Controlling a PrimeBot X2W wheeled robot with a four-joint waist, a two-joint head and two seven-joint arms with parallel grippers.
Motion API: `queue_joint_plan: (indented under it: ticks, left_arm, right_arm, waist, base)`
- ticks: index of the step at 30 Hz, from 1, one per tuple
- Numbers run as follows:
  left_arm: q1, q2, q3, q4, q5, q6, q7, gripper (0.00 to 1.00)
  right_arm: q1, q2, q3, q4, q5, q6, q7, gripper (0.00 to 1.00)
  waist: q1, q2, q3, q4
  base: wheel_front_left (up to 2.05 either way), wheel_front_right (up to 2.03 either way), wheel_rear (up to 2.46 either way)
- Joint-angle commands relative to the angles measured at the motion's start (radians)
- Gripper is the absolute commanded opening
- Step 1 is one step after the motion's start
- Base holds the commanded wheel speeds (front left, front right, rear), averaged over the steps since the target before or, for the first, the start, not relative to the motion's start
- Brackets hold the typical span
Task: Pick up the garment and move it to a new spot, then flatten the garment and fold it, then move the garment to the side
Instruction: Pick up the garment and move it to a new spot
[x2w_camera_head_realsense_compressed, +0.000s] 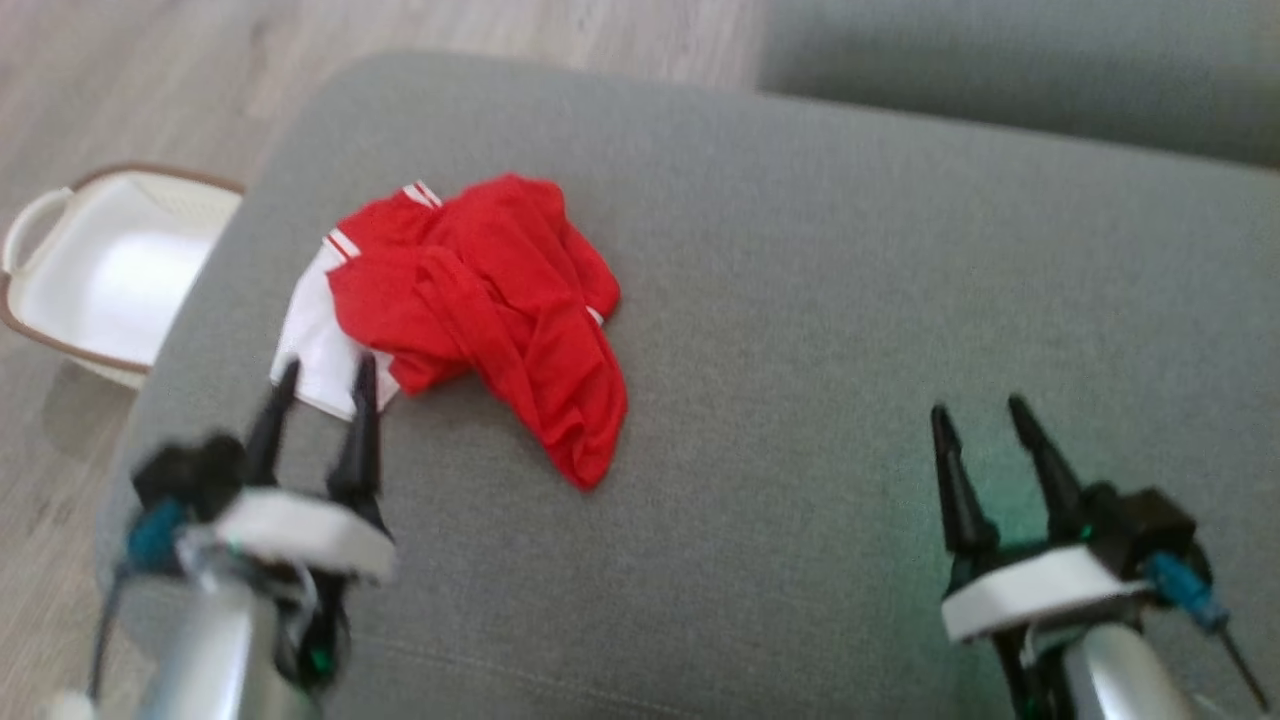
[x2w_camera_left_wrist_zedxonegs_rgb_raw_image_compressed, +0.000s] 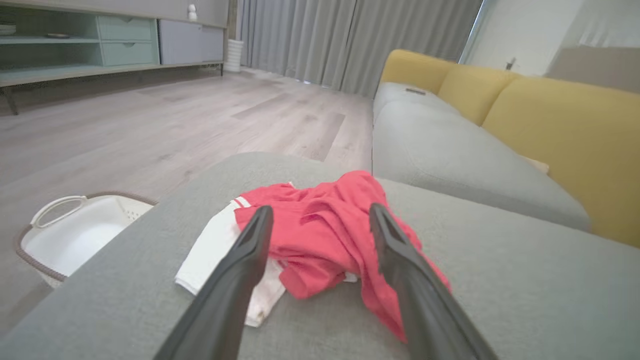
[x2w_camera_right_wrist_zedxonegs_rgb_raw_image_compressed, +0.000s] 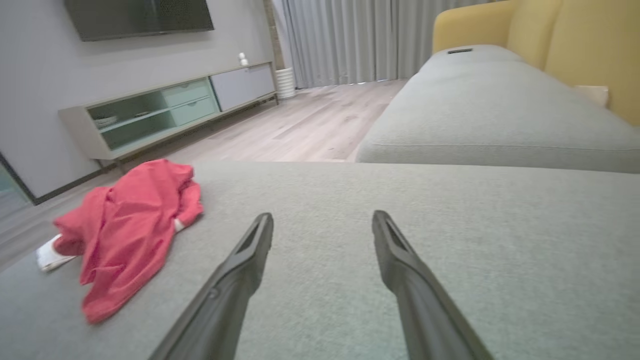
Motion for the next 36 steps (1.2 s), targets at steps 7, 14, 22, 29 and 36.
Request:
queue_joint_plan:
  ticks: [7, 14, 22, 29, 36]
  left_arm:
    - [-0.309, 0.182, -0.109, 0.187, -0.012, -0.012, 0.059, 1.00]
    - [-0.491, 0.305, -0.329, 0.318, -0.177, -0.012, 0.163, 1.00]
    - [-0.576, 0.380, -0.563, 0.389, -0.355, -0.013, 0.234, 0.30]
    - [-0.623, 0.417, -0.640, 0.417, -0.420, -0.013, 0.088, 0.00]
    - [-0.665, 0.427, -0.589, 0.361, -0.382, -0.011, -0.003, 0.00]
  right_arm:
    - [-0.085, -0.005, -0.022, -0.091, -0.043, -0.001, 0.026, 1.00]
    - [-0.110, -0.005, -0.036, -0.117, -0.059, -0.001, 0.032, 1.00]
    - [-0.125, -0.005, -0.034, -0.115, -0.058, -0.001, 0.027, 1.00]
    - [-0.125, -0.005, -0.032, -0.086, -0.043, -0.001, 0.015, 1.00]
    - [-0.118, -0.005, -0.013, -0.053, -0.019, -0.001, -0.001, 1.00]
  waist:
    - [0.0000, 0.0000, 0.157, -0.071]
    - [0.0000, 0.0000, 0.230, -0.106]
    - [0.0000, 0.0000, 0.260, -0.128]
    - [0.0000, 0.0000, 0.223, -0.134]
    - [0.0000, 0.0000, 0.156, -0.141]
  base:
    - [0.00, 0.00, 0.00]
    - [0.00, 0.00, 0.00]
    - [0.00, 0.00, 0.00]
    - [0.00, 0.00, 0.00]
    - [0.00, 0.00, 0.00]
